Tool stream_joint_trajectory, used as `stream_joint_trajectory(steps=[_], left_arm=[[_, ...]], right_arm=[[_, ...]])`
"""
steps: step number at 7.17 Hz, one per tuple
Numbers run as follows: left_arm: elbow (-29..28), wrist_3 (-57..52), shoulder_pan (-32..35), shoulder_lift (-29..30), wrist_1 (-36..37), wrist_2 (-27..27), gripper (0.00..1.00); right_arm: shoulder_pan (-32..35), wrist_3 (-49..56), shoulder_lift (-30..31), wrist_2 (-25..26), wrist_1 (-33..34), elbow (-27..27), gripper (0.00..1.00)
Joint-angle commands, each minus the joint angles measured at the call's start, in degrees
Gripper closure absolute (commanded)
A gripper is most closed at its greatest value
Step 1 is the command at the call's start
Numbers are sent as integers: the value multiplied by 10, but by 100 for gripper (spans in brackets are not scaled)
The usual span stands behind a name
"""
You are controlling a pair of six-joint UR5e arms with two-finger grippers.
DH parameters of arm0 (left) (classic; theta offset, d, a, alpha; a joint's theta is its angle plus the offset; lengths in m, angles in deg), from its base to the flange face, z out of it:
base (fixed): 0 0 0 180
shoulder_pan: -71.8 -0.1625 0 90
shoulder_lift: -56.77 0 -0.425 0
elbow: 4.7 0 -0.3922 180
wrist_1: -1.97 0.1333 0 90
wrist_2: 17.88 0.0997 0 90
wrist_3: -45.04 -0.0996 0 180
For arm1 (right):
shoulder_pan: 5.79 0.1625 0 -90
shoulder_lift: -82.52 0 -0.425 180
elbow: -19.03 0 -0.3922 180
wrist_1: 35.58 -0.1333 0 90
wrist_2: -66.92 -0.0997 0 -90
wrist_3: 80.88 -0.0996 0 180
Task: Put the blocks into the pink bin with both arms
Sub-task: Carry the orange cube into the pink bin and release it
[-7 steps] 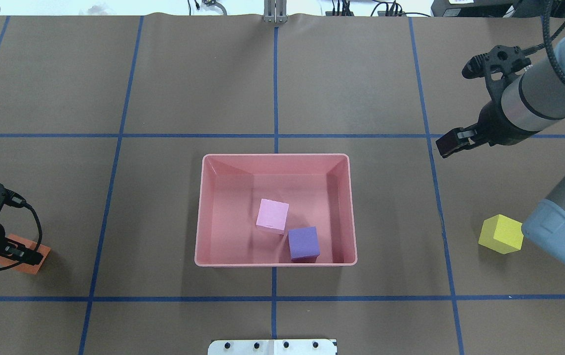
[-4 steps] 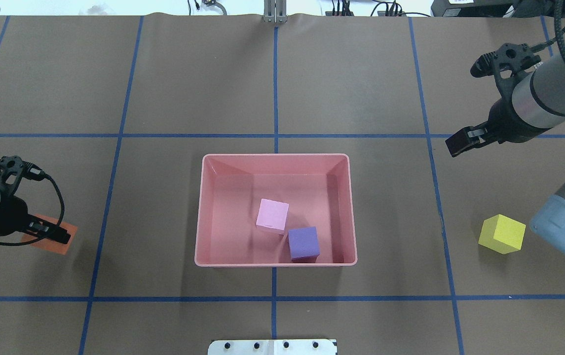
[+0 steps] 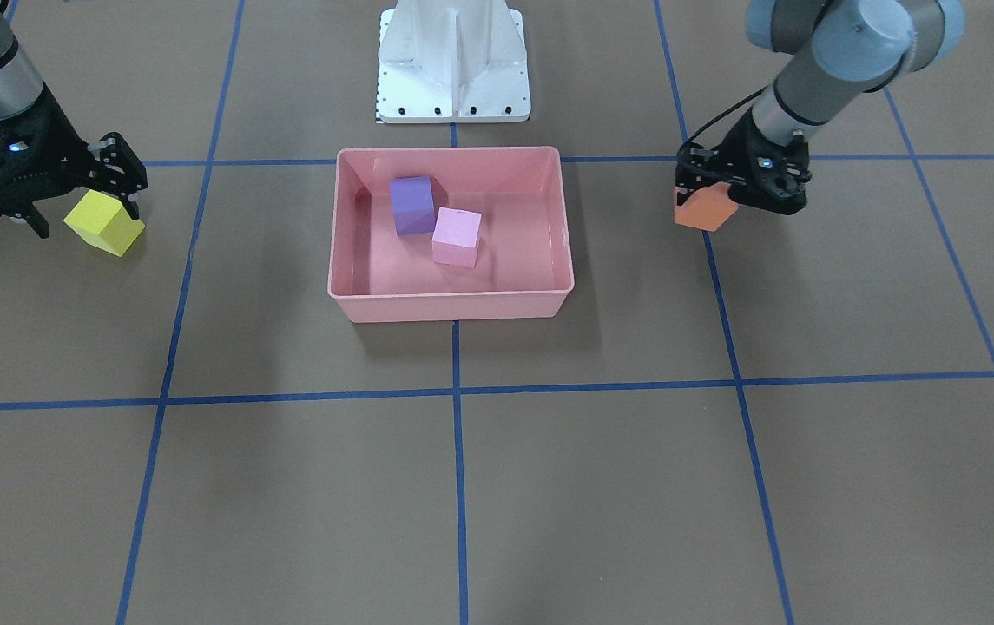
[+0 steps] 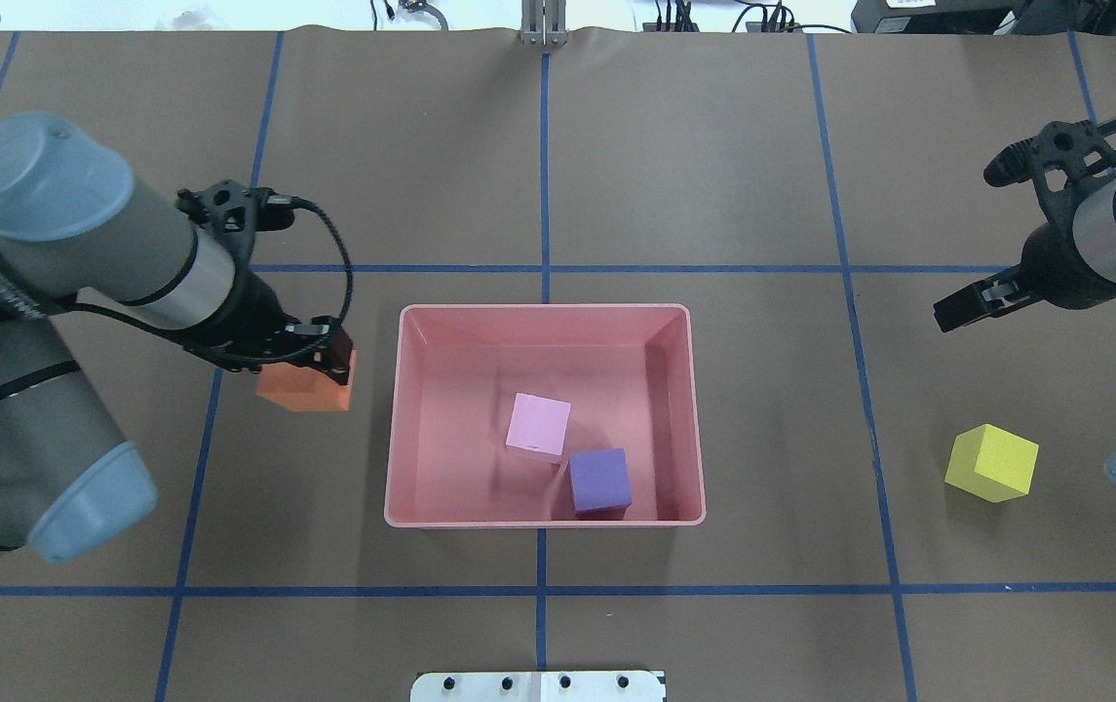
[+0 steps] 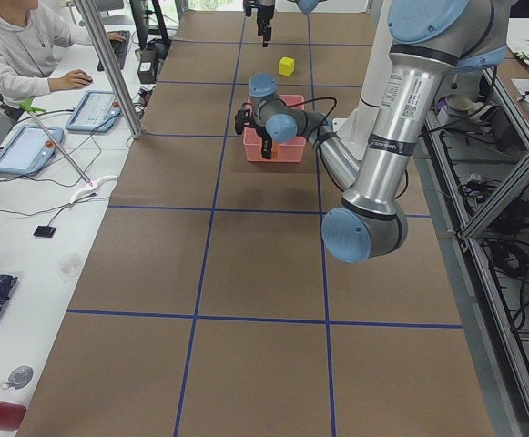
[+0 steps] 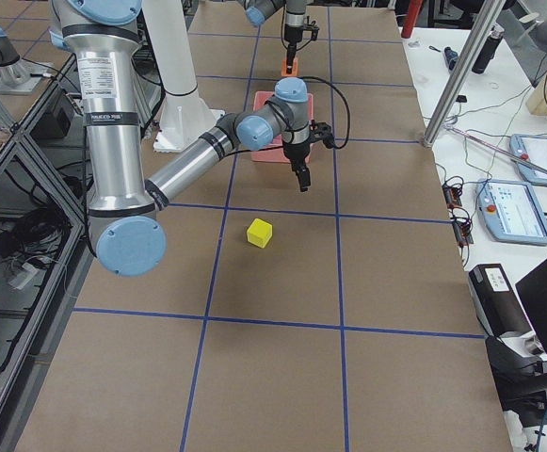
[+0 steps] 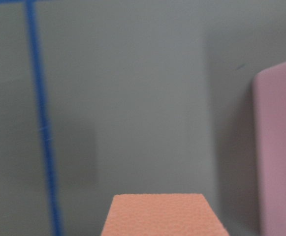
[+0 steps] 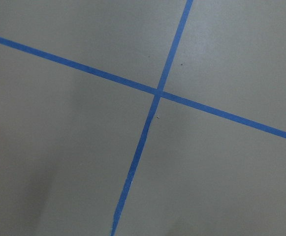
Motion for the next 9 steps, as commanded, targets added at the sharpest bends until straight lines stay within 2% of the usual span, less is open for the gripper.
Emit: stream_joint_trajectory(steps=[1,2,3,4,7,8,9], left_arm=[[-71,90,-46,140,32,5,31],[-83,92,-57,156,32,18,0],[-78,92,-57,153,32,24,0],[-77,92,-57,153,32,24,0],[-75,92,-57,153,32,25,0],[-74,92,-57,153,32,25,0],[-74,92,-57,153,32,25,0]], right_arm=[[-1,-4,41,-1,-90,-33,0],[-1,-4,42,-1,-112,-55,0],[-2,-11,51,2,-130,-69,0],[-2,-69,72,3,-149,-68,0],[-25,-322,187,18,-351,-68,0],[-80,-407,205,77,-383,-68,0],[-144,-457,213,157,-385,-67,0]])
